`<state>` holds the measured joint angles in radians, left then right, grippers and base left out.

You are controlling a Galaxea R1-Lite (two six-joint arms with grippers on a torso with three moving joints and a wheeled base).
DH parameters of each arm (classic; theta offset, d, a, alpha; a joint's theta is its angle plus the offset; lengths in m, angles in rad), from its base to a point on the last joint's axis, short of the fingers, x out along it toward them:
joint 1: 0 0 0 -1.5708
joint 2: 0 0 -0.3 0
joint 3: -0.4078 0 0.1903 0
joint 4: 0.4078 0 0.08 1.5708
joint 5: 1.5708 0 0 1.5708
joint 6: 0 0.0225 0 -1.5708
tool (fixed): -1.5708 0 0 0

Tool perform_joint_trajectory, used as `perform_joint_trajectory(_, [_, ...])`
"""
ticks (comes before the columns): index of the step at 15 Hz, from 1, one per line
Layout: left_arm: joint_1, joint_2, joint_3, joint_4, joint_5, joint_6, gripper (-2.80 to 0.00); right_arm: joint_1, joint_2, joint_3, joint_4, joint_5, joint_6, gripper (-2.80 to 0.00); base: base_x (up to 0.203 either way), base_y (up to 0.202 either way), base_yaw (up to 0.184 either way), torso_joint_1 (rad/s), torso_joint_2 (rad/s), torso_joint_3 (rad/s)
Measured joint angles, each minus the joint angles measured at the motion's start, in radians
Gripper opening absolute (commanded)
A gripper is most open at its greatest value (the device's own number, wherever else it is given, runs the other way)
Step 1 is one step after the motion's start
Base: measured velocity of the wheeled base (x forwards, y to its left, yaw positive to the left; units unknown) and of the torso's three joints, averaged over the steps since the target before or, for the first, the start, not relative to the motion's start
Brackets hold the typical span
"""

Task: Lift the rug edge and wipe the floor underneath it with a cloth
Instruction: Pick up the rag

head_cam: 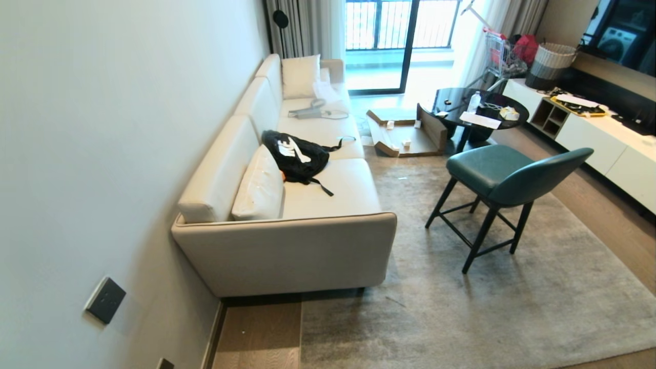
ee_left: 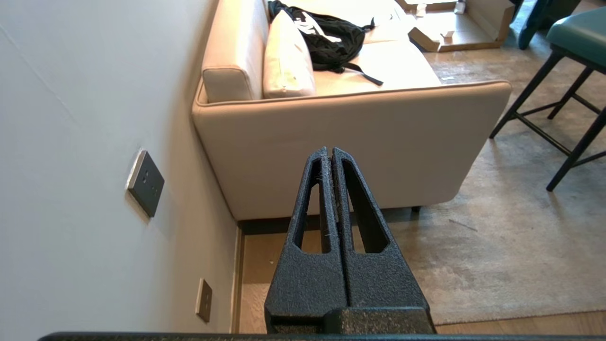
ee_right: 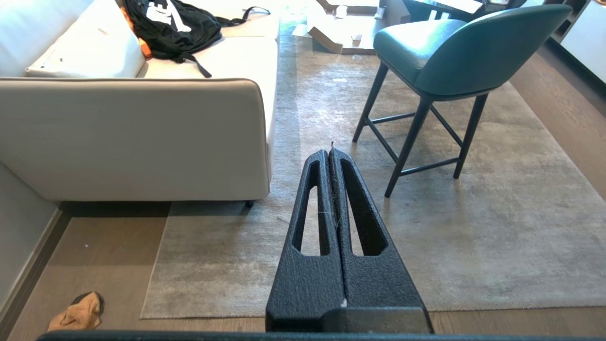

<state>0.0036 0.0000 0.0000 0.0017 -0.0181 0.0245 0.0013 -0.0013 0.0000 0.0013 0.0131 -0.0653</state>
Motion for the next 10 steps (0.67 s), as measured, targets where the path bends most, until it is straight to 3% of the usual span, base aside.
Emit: perform_joint_trajectory(10, [0.001, 0.000, 0.000, 0.000, 0.000, 0.000, -2.80, 0.000, 0.000, 0.000, -0.001, 0.000, 0.004, -2.80, 0.000, 0.000, 0.000, -0.113, 0.27, 0.150])
